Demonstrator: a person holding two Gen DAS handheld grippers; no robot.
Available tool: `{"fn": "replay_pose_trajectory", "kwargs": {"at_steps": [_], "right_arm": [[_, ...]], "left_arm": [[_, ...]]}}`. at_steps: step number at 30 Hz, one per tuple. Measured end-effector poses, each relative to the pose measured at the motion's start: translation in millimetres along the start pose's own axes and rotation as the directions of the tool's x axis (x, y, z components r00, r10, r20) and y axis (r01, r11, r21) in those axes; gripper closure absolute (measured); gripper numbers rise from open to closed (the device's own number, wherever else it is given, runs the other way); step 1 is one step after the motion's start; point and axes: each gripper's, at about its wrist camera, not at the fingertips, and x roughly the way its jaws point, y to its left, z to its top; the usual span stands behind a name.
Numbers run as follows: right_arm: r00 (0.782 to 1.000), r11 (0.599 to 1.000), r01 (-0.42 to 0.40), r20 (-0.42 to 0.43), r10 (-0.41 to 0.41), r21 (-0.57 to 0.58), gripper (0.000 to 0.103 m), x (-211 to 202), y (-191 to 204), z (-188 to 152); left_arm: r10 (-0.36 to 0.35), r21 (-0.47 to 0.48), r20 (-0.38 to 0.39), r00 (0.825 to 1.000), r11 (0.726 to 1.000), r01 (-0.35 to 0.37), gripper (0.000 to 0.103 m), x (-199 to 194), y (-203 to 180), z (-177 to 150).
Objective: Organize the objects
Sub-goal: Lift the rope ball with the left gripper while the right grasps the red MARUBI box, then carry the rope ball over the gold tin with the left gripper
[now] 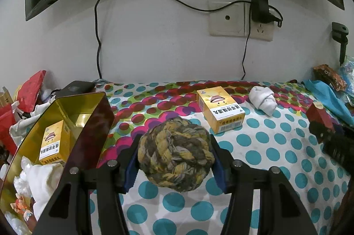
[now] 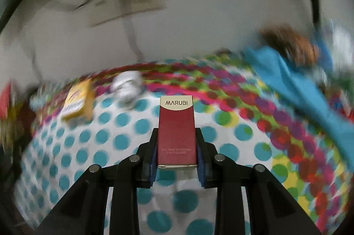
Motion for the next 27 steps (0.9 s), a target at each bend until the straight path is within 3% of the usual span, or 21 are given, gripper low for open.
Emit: {"fn": "replay_pose_trajectory", "kwargs": {"at_steps": [2, 5, 8, 13, 20, 27], "right_arm": [[0.999, 0.99, 0.023, 0.039, -0.018, -0.138, 0.076, -13, 36, -2], [0.998, 0.972, 0.018, 0.06, -0.004, -0.233, 0.076, -17, 58, -6], [1.0, 0.978, 0.006, 0.009, -0.005, -0.209, 0.076, -2, 51, -2], [0.999, 0.993, -0.011, -0.04, 0.007, -0.119, 0.076, 2, 43, -2], [1.0, 0.961, 0.012, 0.008, -0.01, -0.277, 0.076, -6, 78, -8], [1.0, 0.966, 0.003, 0.002, -0.002, -0.26, 0.076, -7, 73, -6]], "left_arm": [[0.019, -0.005, 0.007, 1.0, 1.0, -0.019, 0.046, -1, 0, 0], [0.013, -0.004, 0.023, 1.0, 1.0, -0.013, 0.046, -5, 0, 0], [0.012, -0.027, 0.011, 1.0, 1.0, -0.012, 0.046, -7, 5, -3], [0.07, -0.029, -0.021, 0.997, 0.997, -0.071, 0.046, -19, 10, -12], [0.137, -0.021, -0.027, 0.99, 0.99, -0.138, 0.046, -53, 24, -16], [0.197, -0.086, -0.031, 0.98, 0.976, -0.199, 0.046, -78, 70, -7]]}}
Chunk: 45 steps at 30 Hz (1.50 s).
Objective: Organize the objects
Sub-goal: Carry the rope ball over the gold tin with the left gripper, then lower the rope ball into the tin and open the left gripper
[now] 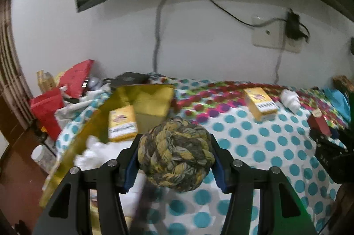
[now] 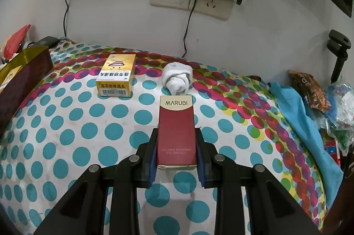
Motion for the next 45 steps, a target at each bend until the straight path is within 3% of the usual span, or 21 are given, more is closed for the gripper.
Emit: {"fn": "replay_pose_trajectory", "kwargs": {"at_steps": [7, 14, 45], "right_arm": [[1.0, 1.0, -0.005, 0.003, 0.005, -0.011, 0.076, 1, 1, -1], [1.0, 1.0, 0.006, -0.002, -0.006, -0.03, 0.076, 2, 6, 0], [1.0, 0.998, 0.008, -0.025, -0.01, -0.065, 0.076, 6, 11, 2]], "left_arm": [[0.097, -0.1, -0.01, 0.995, 0.99, -0.098, 0.046, 0, 76, 23], [0.151, -0.154, -0.078, 0.985, 0.975, -0.162, 0.046, 17, 123, 13], [0.141, -0.168, -0.14, 0.98, 0.972, -0.164, 0.045, 41, 136, 0]]}}
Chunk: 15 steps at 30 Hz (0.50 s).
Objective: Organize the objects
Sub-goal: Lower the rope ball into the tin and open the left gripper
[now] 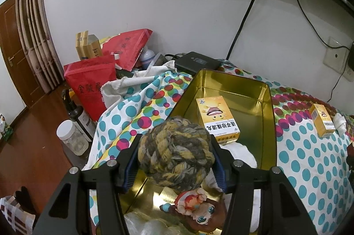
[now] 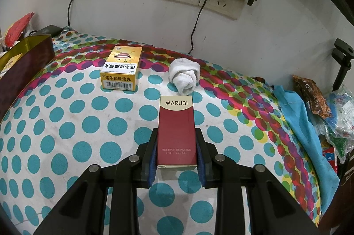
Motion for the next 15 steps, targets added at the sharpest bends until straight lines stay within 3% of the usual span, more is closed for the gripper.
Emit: {"fn": "replay_pose_trajectory", "kwargs": {"at_steps": [8, 15], "right_arm": [[1.0, 1.0, 0.001, 0.0, -0.001, 0.001, 0.075, 0, 0, 0], [1.0, 1.0, 0.0, 0.0, 0.0, 0.0, 0.075, 0, 0, 0]], "left_arm": [[-0.012, 0.006, 0.008, 1.0, 1.0, 0.012, 0.044, -6, -3, -1], [-0.045, 0.01, 0.025, 0.999, 0.999, 0.045, 0.025, -23, -4, 5]]}}
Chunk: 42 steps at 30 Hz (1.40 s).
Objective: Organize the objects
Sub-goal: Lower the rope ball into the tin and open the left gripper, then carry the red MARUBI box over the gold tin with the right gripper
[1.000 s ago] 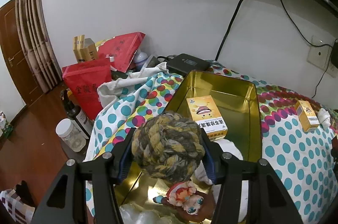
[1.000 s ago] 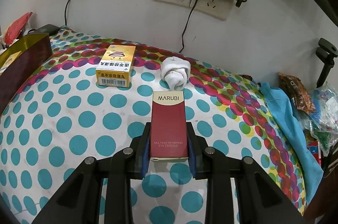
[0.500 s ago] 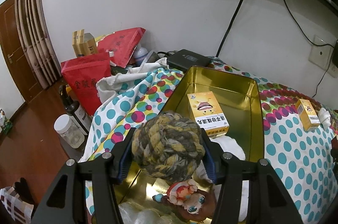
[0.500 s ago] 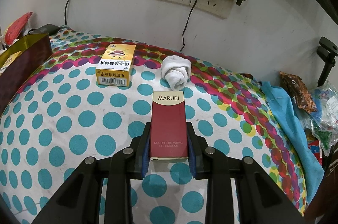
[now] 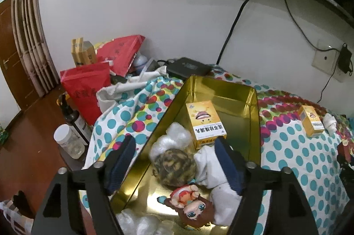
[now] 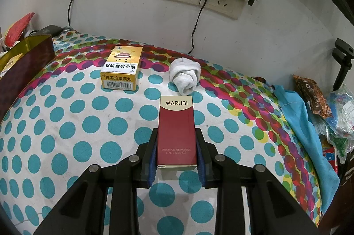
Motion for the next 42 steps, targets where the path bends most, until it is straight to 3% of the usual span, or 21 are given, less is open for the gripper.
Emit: {"fn": "replay_pose_trajectory", "kwargs": {"at_steps": [4, 7, 11, 16, 22, 33, 42], "right_arm": [[1.0, 1.0, -0.001, 0.008, 0.001, 0.002, 0.075, 1, 0, 1], [1.0, 1.0, -0.003, 0.008, 0.003, 0.002, 0.075, 0, 0, 1], [1.0, 1.0, -0.017, 0.013, 0.017, 0.003, 0.075, -2, 0, 1], [0.998, 0.999, -0.053, 0.041, 0.052, 0.014, 0.075, -8, -2, 0], [0.995, 0.996, -0.088, 0.042, 0.089, -0.01, 0.075, -17, 21, 0], [0.967, 0.969, -0.203, 0.128, 0.222, -0.144, 0.075, -79, 136, 35], [0.944, 0.931, -0.266, 0.126, 0.304, -0.25, 0.075, -105, 224, 56]], "left_arm": [[-0.013, -0.022, 0.011, 1.0, 1.0, 0.013, 0.024, -23, 13, -2], [-0.01, 0.008, 0.024, 1.0, 1.0, 0.01, 0.024, -50, 20, -21], [-0.022, 0.069, 0.055, 0.998, 0.997, 0.018, 0.024, -90, 18, -67], [-0.123, 0.134, 0.044, 0.991, 0.984, 0.116, 0.024, -135, 10, -133], [-0.184, 0.206, 0.013, 0.983, 0.962, 0.177, 0.024, -151, 7, -192], [-0.226, 0.137, -0.012, 0.974, 0.965, 0.225, 0.024, -141, 27, -205], [-0.238, 0.086, -0.012, 0.971, 0.967, 0.238, 0.024, -134, 43, -208]]}}
